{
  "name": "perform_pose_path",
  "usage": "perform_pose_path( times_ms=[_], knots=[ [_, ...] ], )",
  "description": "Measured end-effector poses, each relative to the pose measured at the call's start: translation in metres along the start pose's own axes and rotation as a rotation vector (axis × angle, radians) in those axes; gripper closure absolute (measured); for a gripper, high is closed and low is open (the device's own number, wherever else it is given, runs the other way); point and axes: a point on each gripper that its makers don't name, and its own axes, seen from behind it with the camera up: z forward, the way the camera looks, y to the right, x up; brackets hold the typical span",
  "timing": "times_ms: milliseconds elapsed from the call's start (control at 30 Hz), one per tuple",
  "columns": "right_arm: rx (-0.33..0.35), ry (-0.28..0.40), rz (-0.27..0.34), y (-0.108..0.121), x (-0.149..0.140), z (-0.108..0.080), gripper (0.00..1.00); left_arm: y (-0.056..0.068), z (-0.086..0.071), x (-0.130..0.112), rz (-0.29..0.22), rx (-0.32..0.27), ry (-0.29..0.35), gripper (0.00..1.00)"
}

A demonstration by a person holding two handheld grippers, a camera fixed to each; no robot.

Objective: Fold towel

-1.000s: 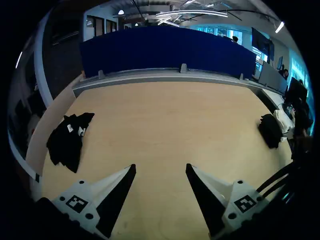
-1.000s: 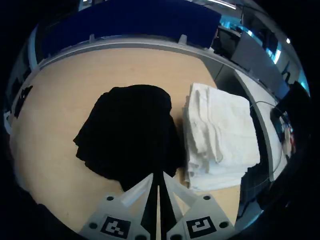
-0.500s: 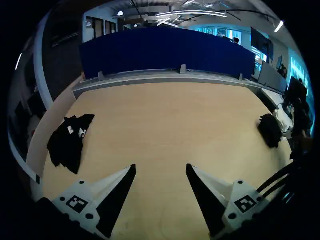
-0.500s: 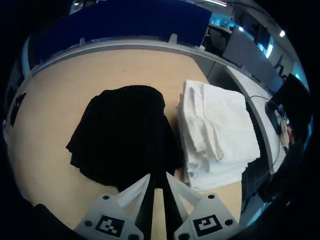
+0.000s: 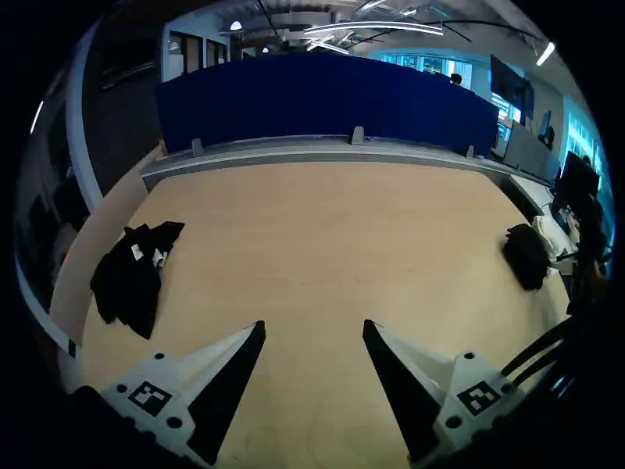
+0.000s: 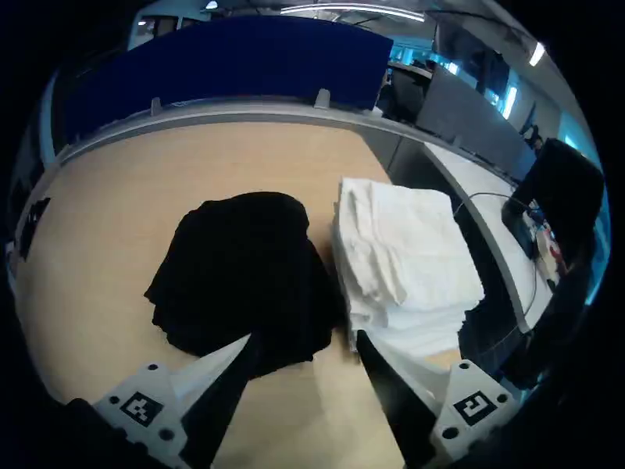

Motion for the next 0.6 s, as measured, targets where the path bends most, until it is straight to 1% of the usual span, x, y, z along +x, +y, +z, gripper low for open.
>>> perform_pose_path(
  times_ms=[133,267,367,467,600],
  knots=[
    [-0.001,0.019,0.003,-0.003,0.005,-0.003,0.00,0.000,-0.002,0.001,-0.003,-0.002,0.004,0.07],
    [0.014,0.053,-0.003,-0.014,0.015,-0.007,0.00,-0.002,-0.003,0.002,-0.008,-0.002,0.012,0.07],
    [0.025,0.081,-0.010,-0.026,0.025,-0.011,0.00,-0.004,-0.003,0.003,-0.012,-0.001,0.019,0.08],
    [0.053,0.108,-0.009,-0.044,0.034,-0.016,0.00,-0.006,-0.002,0.004,-0.017,-0.002,0.024,0.07],
    [0.085,0.169,0.003,-0.067,0.054,-0.028,0.00,-0.007,-0.002,0.007,-0.024,-0.003,0.037,0.07]
  ],
)
